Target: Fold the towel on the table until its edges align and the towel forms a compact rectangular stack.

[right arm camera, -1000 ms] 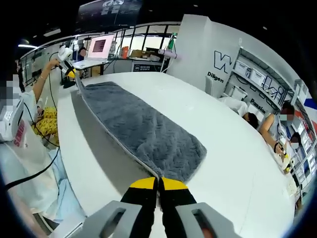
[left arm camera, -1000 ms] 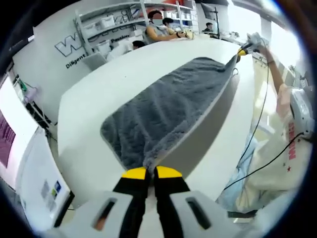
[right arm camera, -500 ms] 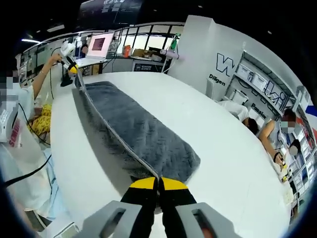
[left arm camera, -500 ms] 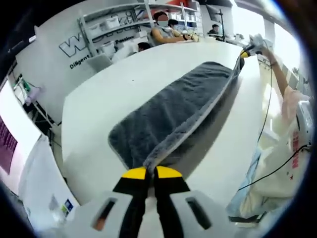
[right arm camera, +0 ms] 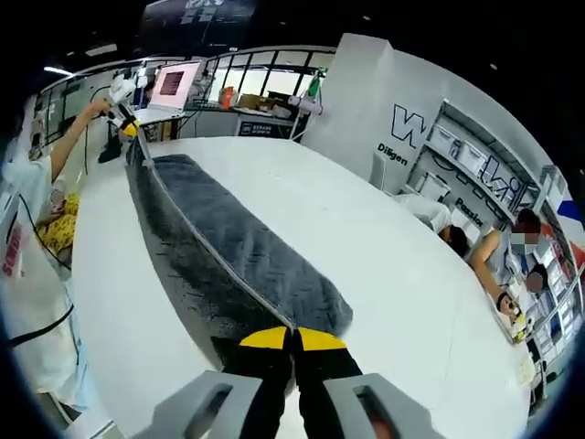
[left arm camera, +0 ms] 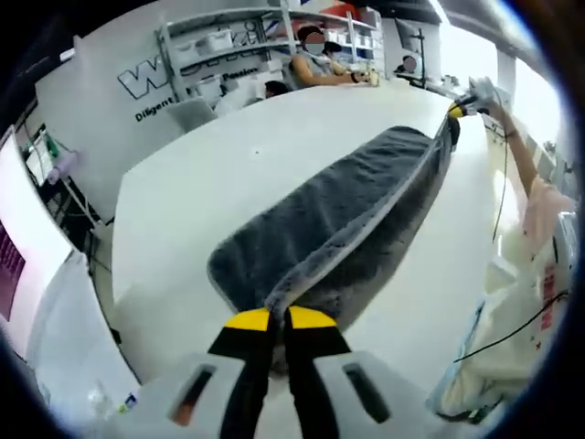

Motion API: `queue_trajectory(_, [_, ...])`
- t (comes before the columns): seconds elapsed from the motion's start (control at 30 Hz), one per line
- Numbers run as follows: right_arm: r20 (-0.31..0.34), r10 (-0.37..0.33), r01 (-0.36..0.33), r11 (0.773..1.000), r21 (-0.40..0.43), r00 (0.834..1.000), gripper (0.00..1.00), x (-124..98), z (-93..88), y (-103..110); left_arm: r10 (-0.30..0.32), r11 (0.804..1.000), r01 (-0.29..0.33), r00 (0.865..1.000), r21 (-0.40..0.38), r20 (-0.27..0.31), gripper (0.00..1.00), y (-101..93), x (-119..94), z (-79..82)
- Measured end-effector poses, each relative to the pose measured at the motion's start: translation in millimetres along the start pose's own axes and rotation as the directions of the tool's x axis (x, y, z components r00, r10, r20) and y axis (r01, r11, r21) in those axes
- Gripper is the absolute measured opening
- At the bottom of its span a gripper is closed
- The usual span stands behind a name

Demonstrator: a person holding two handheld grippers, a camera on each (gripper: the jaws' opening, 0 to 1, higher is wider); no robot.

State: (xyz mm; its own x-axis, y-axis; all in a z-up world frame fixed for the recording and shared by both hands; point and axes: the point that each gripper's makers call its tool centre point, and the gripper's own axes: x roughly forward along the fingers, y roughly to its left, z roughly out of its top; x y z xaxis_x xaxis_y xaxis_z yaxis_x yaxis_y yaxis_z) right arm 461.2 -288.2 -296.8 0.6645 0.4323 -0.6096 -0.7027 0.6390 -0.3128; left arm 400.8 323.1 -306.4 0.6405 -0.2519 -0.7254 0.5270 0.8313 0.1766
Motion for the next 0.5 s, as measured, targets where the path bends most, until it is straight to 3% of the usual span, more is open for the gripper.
queue_trajectory(0.33, [-0.017, -0.039, 0.038, 0.999, -0.019, 0.999, 0.02, 15.8, 8.6, -15.6, 0.012, 0.999, -0.012, 1.000, -0.030, -0.001, 0.06, 13.4, 15.0, 10.9])
queue_trajectory(0.5, [-0.078, -0.092, 0.085, 0.992, -0.096, 0.993, 0.02, 25.3, 7.7, -24.0, 0.000, 0.999, 0.000, 1.000, -0.035, 0.005, 0.06, 18.2, 24.1, 18.5])
